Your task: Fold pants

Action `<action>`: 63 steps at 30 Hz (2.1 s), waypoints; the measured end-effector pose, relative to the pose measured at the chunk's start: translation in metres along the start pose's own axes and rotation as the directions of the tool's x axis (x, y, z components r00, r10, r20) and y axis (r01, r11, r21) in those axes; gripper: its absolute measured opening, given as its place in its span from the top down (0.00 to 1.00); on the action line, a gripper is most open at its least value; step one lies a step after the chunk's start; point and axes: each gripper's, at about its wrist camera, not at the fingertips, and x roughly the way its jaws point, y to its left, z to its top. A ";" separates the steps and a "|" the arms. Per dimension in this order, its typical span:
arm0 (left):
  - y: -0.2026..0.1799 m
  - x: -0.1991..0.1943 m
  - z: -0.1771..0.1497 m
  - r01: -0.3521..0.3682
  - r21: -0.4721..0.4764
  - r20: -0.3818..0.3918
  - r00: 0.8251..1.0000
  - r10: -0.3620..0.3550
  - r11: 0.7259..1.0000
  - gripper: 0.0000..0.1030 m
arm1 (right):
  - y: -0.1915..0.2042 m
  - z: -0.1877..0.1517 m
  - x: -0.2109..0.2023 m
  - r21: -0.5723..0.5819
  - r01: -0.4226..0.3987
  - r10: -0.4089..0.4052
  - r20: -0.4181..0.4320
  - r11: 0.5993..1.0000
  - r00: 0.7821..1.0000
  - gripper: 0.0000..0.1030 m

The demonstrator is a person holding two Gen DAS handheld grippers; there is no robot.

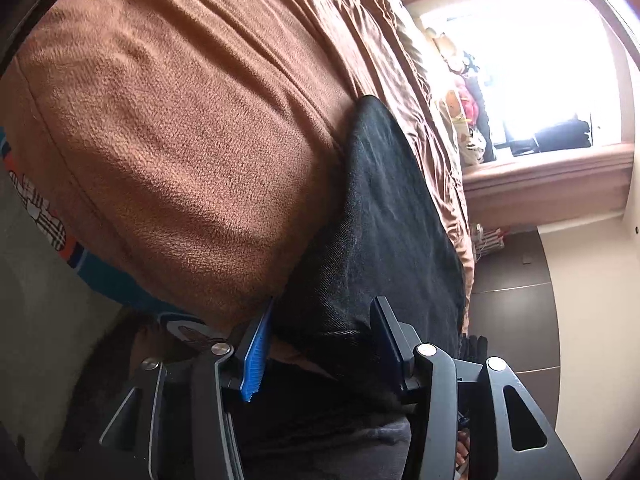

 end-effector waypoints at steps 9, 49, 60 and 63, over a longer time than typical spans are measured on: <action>0.006 0.002 0.002 0.088 -0.047 0.015 0.996 -0.088 0.995 0.48 | 0.010 -0.005 -0.009 -0.017 0.017 -0.017 0.010 1.000 1.000 0.70; -0.027 -0.020 0.007 0.111 -0.008 0.182 0.977 -0.108 0.994 0.90 | 0.001 -0.018 0.015 -0.078 -0.073 0.080 0.091 0.994 0.993 0.76; 0.004 0.001 0.006 0.076 -0.068 0.142 0.988 -0.066 0.995 0.67 | 0.005 -0.021 0.000 -0.109 0.013 -0.007 0.056 0.994 0.998 0.63; 0.014 0.002 0.009 0.089 -0.100 0.158 0.985 -0.072 0.991 0.67 | 0.011 -0.030 -0.020 -0.155 0.015 -0.003 0.076 0.988 0.997 0.63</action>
